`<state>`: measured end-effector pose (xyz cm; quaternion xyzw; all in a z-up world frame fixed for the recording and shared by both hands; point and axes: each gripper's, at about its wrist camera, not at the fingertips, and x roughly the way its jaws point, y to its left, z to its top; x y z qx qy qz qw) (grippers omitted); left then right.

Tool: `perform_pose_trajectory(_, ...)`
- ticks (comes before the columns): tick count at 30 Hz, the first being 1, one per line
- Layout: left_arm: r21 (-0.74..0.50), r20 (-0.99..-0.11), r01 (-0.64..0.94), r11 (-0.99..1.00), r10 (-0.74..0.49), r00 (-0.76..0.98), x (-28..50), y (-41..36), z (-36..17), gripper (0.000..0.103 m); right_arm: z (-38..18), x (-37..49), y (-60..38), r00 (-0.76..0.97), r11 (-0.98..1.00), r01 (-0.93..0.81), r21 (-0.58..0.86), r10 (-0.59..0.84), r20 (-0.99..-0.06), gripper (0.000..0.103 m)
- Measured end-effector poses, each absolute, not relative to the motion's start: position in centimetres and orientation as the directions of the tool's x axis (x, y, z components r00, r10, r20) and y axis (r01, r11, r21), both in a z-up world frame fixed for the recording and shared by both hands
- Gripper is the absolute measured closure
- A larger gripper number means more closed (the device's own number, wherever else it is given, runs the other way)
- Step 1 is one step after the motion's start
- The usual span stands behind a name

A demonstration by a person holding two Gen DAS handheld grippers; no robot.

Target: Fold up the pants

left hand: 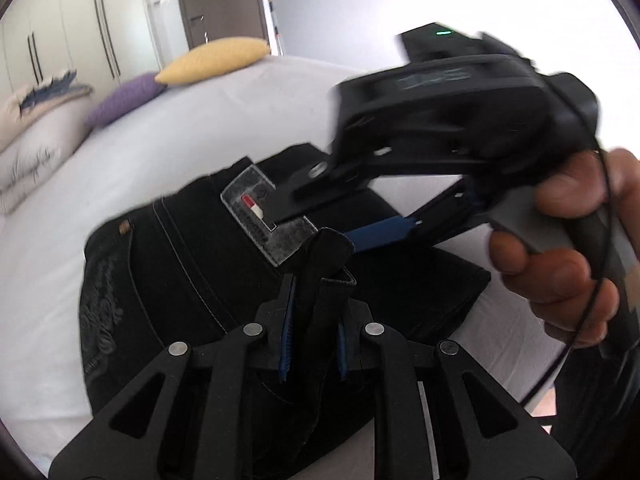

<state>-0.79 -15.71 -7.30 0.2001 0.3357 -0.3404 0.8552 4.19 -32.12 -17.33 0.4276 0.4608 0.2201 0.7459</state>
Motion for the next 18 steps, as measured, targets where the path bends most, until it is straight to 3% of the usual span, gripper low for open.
perform_pose_trajectory(3, 0.143, -0.706, 0.734, 0.664, -0.451, 0.546, -1.6, -16.9, -7.3, 0.087, -17.1, 5.2, -31.8, 0.453, 0.569, 0.054, 0.820, 0.718, -0.528, 0.042)
perform_pose_trajectory(6, 0.151, -0.705, 0.746, 0.649, -0.458, 0.541, -2.6, -16.0, -8.0, 0.087, -16.7, 5.7, -31.8, 0.437, 0.590, 0.039, 0.807, 0.716, -0.545, 0.085)
perform_pose_trajectory(13, 0.135, -0.688, 0.783, 0.607, -0.511, 0.515, -2.7, -17.4, -7.1, 0.087, -13.8, 4.8, -34.0, 0.527, 0.653, -0.003, 0.757, 0.645, -0.554, 0.091)
perform_pose_trajectory(18, 0.111, -0.706, 0.800, 0.589, -0.520, 0.481, -2.4, -19.0, -8.3, 0.087, -15.0, 3.8, -36.4, 0.543, 0.656, 0.028, 0.754, 0.623, -0.562, 0.091)
